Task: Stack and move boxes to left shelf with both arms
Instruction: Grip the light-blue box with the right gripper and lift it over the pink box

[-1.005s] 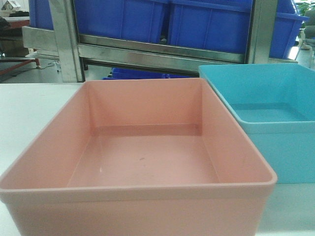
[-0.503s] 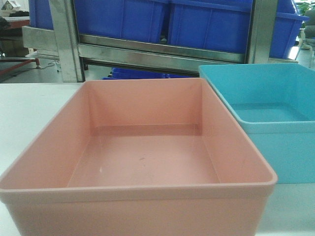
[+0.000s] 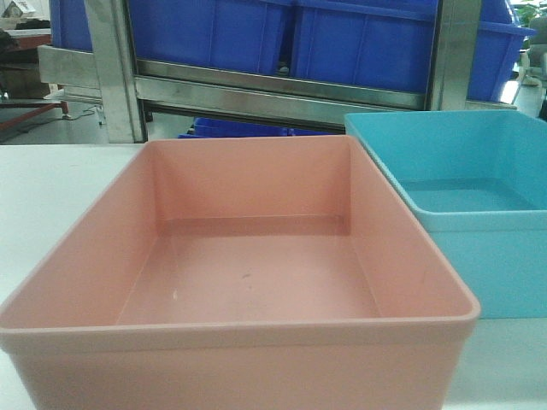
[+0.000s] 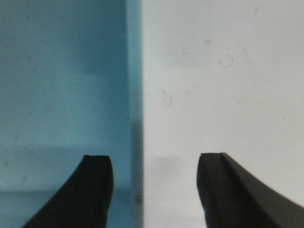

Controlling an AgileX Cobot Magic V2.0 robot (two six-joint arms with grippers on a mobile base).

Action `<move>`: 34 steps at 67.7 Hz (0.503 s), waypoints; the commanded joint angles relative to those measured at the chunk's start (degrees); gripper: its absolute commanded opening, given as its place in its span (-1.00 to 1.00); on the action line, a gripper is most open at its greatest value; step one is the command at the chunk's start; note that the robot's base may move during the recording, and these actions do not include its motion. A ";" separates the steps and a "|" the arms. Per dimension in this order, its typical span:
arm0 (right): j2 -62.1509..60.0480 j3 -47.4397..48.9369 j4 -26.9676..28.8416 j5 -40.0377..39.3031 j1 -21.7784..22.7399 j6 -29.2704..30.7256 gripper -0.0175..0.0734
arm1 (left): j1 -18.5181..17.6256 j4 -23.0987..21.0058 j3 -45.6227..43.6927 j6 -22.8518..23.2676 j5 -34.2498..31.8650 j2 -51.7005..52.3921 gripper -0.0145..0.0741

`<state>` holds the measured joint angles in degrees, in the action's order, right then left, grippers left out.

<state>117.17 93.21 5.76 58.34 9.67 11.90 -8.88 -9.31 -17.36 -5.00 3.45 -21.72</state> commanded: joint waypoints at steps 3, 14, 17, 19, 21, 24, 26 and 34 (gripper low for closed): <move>-2.88 1.92 -1.53 -0.80 -0.11 0.87 0.09 | 0.17 -0.04 -1.58 -0.14 -4.84 -0.34 0.19; -3.07 2.17 -1.53 -0.44 -0.11 0.87 -0.26 | 0.17 -0.04 -1.58 -0.14 -4.84 -0.34 0.19; -3.14 2.17 -1.53 -0.39 -0.11 0.87 -0.36 | 0.17 -0.04 -1.58 -0.14 -4.84 -0.34 0.19; -3.26 2.17 -1.53 -0.31 -0.11 0.87 -0.46 | 0.17 -0.04 -1.58 -0.14 -4.84 -0.34 0.19; -3.26 2.24 -1.53 -0.09 -0.04 0.87 -0.53 | 0.17 -0.04 -1.58 -0.14 -4.84 -0.34 0.19; -3.42 2.53 -1.53 0.69 0.08 0.87 -0.50 | 0.17 -0.04 -1.58 -0.14 -4.84 -0.34 0.19; -3.54 2.67 -1.53 1.08 0.38 0.87 -0.49 | 0.17 -0.04 -1.58 -0.14 -4.84 -0.34 0.19; -5.49 2.73 -0.88 1.06 1.57 0.87 -0.49 | 0.17 -0.04 -1.58 -0.14 -4.84 -0.34 0.19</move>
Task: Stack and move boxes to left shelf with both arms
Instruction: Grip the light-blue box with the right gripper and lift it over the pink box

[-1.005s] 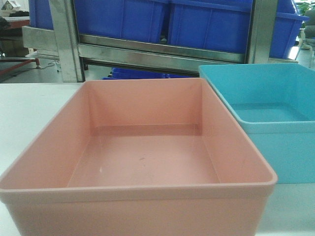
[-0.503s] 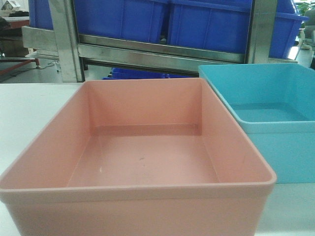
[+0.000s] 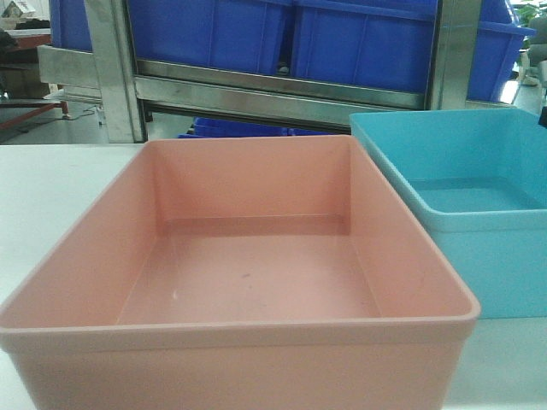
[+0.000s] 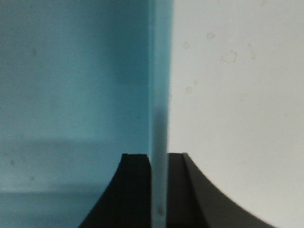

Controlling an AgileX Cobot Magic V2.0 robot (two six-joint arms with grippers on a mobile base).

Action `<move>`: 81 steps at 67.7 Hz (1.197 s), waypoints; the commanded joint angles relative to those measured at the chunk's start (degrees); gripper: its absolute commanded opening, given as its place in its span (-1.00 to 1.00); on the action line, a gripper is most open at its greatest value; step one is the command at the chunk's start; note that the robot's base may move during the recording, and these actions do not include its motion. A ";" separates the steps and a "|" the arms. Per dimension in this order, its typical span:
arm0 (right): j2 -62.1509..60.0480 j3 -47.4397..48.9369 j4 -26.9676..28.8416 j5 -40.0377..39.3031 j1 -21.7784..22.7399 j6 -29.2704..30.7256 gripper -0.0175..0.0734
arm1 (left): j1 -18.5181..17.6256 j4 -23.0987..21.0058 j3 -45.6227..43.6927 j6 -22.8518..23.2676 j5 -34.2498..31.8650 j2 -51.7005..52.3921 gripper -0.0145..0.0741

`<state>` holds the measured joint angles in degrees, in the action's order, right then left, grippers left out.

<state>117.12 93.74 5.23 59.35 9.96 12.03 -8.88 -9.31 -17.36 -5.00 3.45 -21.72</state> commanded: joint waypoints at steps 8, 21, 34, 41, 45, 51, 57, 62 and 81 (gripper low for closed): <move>-8.12 2.39 1.37 0.41 3.20 0.73 -0.49 | 0.17 -0.04 -1.58 -0.14 -4.84 -0.34 0.19; -12.92 2.39 5.25 2.34 6.20 0.67 -0.49 | 0.17 -0.04 -1.58 -0.14 -4.84 -0.34 0.19; -16.08 2.96 7.96 7.14 6.94 -2.31 -0.49 | 0.17 -0.04 -1.58 -0.14 -4.84 -0.34 0.19; -17.85 2.96 8.10 9.27 5.96 -5.45 -0.49 | 0.17 -0.04 -1.58 -0.14 -4.84 -0.34 0.19; -19.10 2.96 8.26 11.13 5.19 -7.01 -0.49 | 0.17 -0.04 -1.58 -0.14 -4.84 -0.34 0.19; -20.57 2.84 8.70 14.57 4.14 -8.81 -0.49 | 0.17 -0.04 -1.58 -0.14 -4.84 -0.34 0.19; -22.29 2.77 8.70 16.00 2.71 -10.69 -0.49 | 0.17 -0.04 -1.58 -0.14 -4.84 -0.34 0.19; -24.01 2.77 8.70 16.01 0.62 -12.39 -0.49 | 0.17 -0.04 -1.58 -0.14 -4.84 -0.34 0.19; -25.97 1.81 8.82 16.52 -9.75 -18.56 -0.49 | 0.17 -0.04 -1.58 -0.14 -4.84 -0.34 0.19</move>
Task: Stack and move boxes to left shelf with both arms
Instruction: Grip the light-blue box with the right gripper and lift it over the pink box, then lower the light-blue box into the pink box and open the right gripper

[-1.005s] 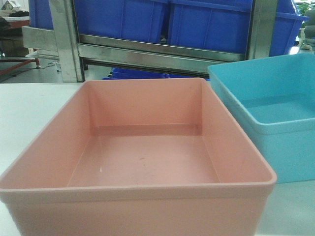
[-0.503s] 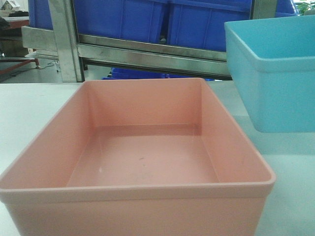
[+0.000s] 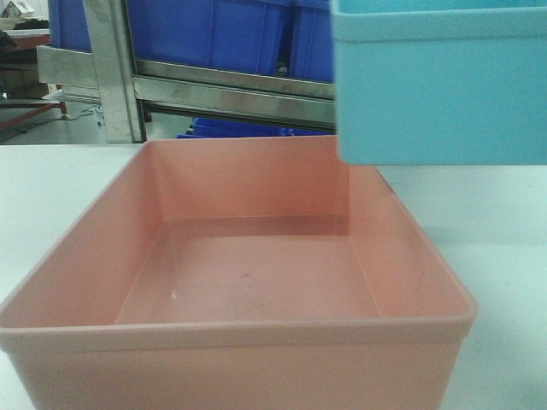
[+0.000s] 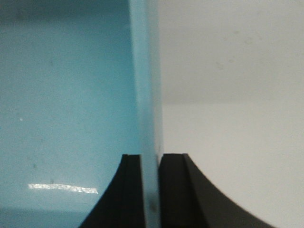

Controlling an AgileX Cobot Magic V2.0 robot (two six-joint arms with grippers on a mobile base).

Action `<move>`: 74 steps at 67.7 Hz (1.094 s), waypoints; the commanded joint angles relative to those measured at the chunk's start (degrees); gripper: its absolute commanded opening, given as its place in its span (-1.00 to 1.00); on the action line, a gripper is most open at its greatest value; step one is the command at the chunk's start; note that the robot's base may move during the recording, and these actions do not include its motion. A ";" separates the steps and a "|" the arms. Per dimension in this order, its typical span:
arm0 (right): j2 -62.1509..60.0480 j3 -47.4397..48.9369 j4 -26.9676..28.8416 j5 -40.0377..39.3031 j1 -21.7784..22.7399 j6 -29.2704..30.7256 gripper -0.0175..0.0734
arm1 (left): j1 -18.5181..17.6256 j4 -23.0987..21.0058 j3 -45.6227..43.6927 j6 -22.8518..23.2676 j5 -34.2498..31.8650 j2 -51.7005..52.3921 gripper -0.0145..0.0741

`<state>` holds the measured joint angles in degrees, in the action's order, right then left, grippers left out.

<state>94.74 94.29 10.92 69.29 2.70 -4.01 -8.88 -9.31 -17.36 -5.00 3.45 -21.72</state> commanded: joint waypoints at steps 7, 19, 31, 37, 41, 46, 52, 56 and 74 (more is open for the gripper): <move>-3.59 -0.05 3.18 6.58 -6.59 -5.01 -0.49 | 0.17 -0.04 -1.58 -0.14 -4.84 -0.34 0.19; -3.59 -1.82 3.18 6.21 -13.51 -9.90 -0.49 | 0.17 -0.04 -1.58 -0.14 -4.84 -0.34 0.19; -4.19 -3.19 2.76 3.04 -20.05 -14.02 -0.49 | 0.17 -0.04 -1.58 -0.14 -4.84 -0.34 0.19; -5.05 -4.81 1.91 1.05 -22.87 -16.83 -0.49 | 0.17 -0.04 -1.58 -0.14 -4.84 -0.34 0.19; -5.76 -6.27 1.40 -0.56 -24.52 -18.44 -0.49 | 0.17 -0.04 -1.58 -0.14 -4.84 -0.34 0.19; -6.73 -8.04 1.09 -2.32 -25.91 -20.05 -0.49 | 0.17 -0.04 -1.58 -0.14 -4.84 -0.34 0.19; -7.55 -9.84 1.02 -3.76 -26.79 -20.98 -0.49 | 0.17 -0.04 -1.58 -0.14 -4.84 -0.34 0.19; -7.71 -10.44 0.89 -3.83 -27.27 -20.98 -0.49 | 0.17 -0.04 -1.58 -0.14 -4.84 -0.34 0.19; -7.60 -11.13 0.61 -7.83 -29.23 -22.50 -0.49 | 0.17 -0.04 -1.58 -0.14 -4.84 -0.34 0.19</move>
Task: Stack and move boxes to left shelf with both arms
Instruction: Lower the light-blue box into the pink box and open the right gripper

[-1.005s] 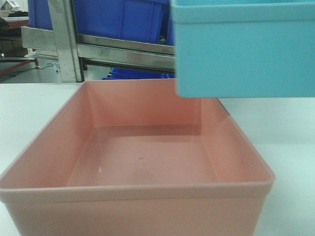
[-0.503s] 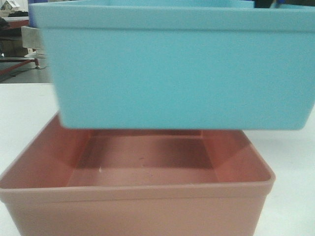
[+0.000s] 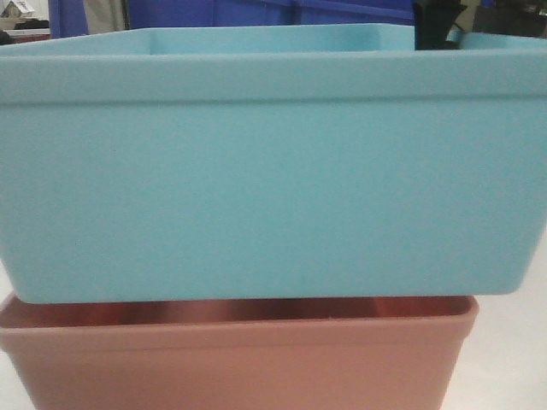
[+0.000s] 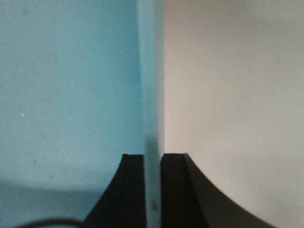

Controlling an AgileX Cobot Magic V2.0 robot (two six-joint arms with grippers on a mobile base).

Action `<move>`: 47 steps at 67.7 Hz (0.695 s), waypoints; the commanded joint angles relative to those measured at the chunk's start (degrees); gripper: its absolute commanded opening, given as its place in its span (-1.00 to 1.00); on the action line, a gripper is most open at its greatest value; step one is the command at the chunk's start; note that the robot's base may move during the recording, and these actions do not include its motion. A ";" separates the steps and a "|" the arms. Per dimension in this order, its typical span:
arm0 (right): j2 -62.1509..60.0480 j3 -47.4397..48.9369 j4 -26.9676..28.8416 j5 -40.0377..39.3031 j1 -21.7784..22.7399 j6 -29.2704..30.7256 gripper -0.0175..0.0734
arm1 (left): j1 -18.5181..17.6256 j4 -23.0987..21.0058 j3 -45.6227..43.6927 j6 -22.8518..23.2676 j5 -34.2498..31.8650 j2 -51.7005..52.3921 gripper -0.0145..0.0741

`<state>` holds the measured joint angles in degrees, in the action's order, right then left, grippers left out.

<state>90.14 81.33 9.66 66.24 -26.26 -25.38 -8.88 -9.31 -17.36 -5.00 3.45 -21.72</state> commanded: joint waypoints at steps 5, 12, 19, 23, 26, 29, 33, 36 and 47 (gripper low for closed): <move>-2.56 1.83 1.87 -5.33 -0.27 -1.13 -0.49 | 0.17 -0.04 -1.58 -0.14 -4.84 -0.34 0.19; -1.83 1.83 1.87 -5.88 -0.27 -1.13 -0.49 | 0.17 -0.04 -1.58 -0.14 -4.84 -0.34 0.19; -1.34 1.83 1.87 -5.96 -0.27 -1.13 -0.49 | 0.17 -0.04 -1.58 -0.14 -4.84 -0.34 0.19; -1.27 1.83 1.82 -6.11 -0.27 -1.13 -0.49 | 0.17 -0.04 -1.58 -0.14 -4.84 -0.34 0.19; -1.22 1.66 1.82 -6.39 -0.27 -1.08 -0.49 | 0.17 -0.04 -1.58 -0.14 -4.84 -0.34 0.19; -1.22 1.56 1.82 -6.66 -0.27 -1.08 -0.49 | 0.17 -0.04 -1.58 -0.14 -4.84 -0.34 0.19; -1.17 1.21 1.82 -7.05 -0.27 -0.85 -0.49 | 0.17 -0.04 -1.58 -0.14 -4.84 -0.34 0.19; -1.17 0.73 1.82 -7.61 -0.27 -0.23 -0.49 | 0.17 -0.04 -1.58 -0.14 -4.84 -0.34 0.19; -1.17 -0.68 1.82 -8.32 -0.27 1.17 -0.49 | 0.17 -0.04 -1.58 -0.14 -4.84 -0.34 0.19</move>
<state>91.84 79.37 9.66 61.37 -26.41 -25.12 -8.88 -9.31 -17.36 -5.00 3.45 -21.72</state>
